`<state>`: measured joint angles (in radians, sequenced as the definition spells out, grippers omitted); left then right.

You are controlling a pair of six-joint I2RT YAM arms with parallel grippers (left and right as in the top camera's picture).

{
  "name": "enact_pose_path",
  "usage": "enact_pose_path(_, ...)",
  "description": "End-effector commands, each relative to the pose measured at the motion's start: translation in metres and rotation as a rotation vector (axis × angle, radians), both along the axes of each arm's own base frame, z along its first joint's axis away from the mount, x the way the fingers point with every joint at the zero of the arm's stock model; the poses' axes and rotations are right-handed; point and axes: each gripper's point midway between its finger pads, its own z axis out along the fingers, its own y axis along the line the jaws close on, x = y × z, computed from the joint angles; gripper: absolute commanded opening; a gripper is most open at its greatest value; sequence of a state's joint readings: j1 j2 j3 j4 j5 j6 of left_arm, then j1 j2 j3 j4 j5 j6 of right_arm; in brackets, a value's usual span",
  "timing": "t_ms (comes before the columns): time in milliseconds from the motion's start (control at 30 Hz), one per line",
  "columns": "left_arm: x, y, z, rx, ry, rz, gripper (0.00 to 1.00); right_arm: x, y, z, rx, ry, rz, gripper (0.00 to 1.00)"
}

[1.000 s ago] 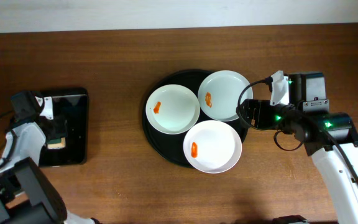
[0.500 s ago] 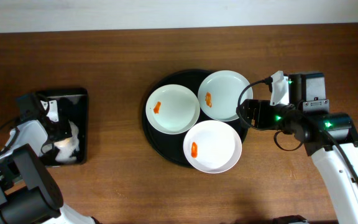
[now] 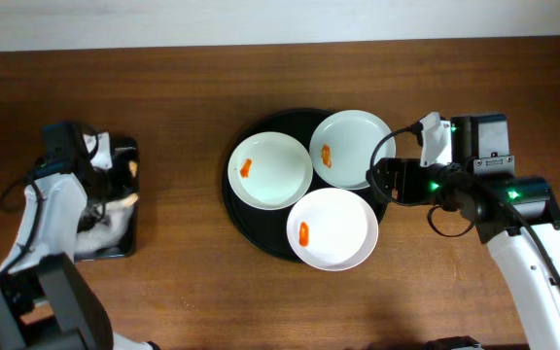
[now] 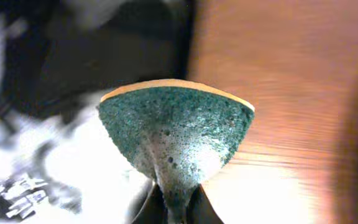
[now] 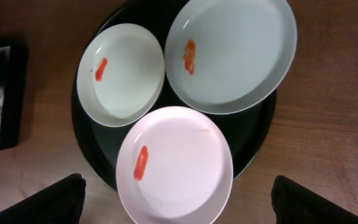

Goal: Clean dirty plates on tray and stack at the side

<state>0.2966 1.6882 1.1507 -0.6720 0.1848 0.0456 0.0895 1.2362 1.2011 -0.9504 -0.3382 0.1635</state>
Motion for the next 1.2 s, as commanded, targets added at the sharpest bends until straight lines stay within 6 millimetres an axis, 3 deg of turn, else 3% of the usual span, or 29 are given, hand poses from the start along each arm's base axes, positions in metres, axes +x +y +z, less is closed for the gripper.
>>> enact_pose_path(0, 0.018, -0.075, 0.043, -0.167, -0.151, -0.248, 0.00, 0.005, 0.003, -0.005, 0.011, 0.024, 0.023, 0.96)
enact_pose_path(67, 0.030, -0.129, 0.074, -0.202, -0.222, -0.383, 0.00, 0.009, 0.006, -0.020, 0.019, 0.074, 0.030, 0.96)
enact_pose_path(100, 0.033, -0.142, 0.081, -0.207, -0.235, -0.407, 0.00, 0.011, 0.010, -0.025, 0.037, 0.097, 0.042, 0.96)
enact_pose_path(133, 0.039, -0.194, 0.098, -0.226, -0.299, -0.508, 0.00, 0.015, 0.016, -0.036, 0.070, 0.132, 0.060, 0.94)
enact_pose_path(167, 0.043, -0.219, 0.102, -0.225, -0.332, -0.537, 0.00, 0.019, 0.020, -0.040, 0.081, 0.140, 0.069, 0.94)
enact_pose_path(233, 0.048, -0.250, 0.089, -0.197, -0.327, -0.543, 0.00, 0.025, 0.034, -0.048, 0.094, 0.145, 0.109, 0.93)
enact_pose_path(267, 0.046, -0.277, 0.067, -0.218, -0.287, -0.585, 0.00, 0.030, 0.051, -0.058, 0.097, 0.154, 0.144, 0.93)
enact_pose_path(333, 0.043, -0.298, 0.036, -0.226, -0.226, -0.602, 0.00, 0.040, 0.073, -0.073, 0.118, 0.172, 0.149, 0.89)
enact_pose_path(433, 0.043, -0.297, 0.001, -0.212, -0.149, -0.573, 0.00, 0.059, 0.105, -0.102, 0.147, 0.190, 0.152, 0.70)
enact_pose_path(533, 0.048, -0.287, -0.008, -0.153, -0.140, -0.543, 0.00, 0.075, 0.111, -0.135, 0.131, 0.231, 0.067, 0.57)
enact_pose_path(567, 0.048, -0.286, -0.008, -0.147, -0.141, -0.541, 0.00, 0.079, 0.113, -0.144, 0.141, 0.242, 0.056, 0.48)
enact_pose_path(633, 0.048, -0.284, -0.010, -0.137, -0.136, -0.536, 0.00, 0.085, 0.116, -0.167, 0.148, 0.275, 0.027, 0.45)
enact_pose_path(700, 0.051, -0.274, -0.014, -0.080, -0.132, -0.508, 0.00, 0.088, 0.116, -0.173, 0.148, 0.271, 0.026, 0.34)
enact_pose_path(867, 0.053, -0.270, -0.016, -0.055, -0.132, -0.492, 0.00, 0.096, 0.116, -0.182, 0.120, 0.253, -0.009, 0.31)
enact_pose_path(1033, 0.053, -0.270, -0.018, -0.055, -0.127, -0.493, 0.00, 0.095, 0.128, -0.201, 0.132, 0.286, -0.024, 0.29)
enact_pose_path(1167, 0.053, -0.272, -0.018, -0.066, -0.129, -0.498, 0.00, 0.097, 0.122, -0.204, 0.105, 0.282, -0.048, 0.17)
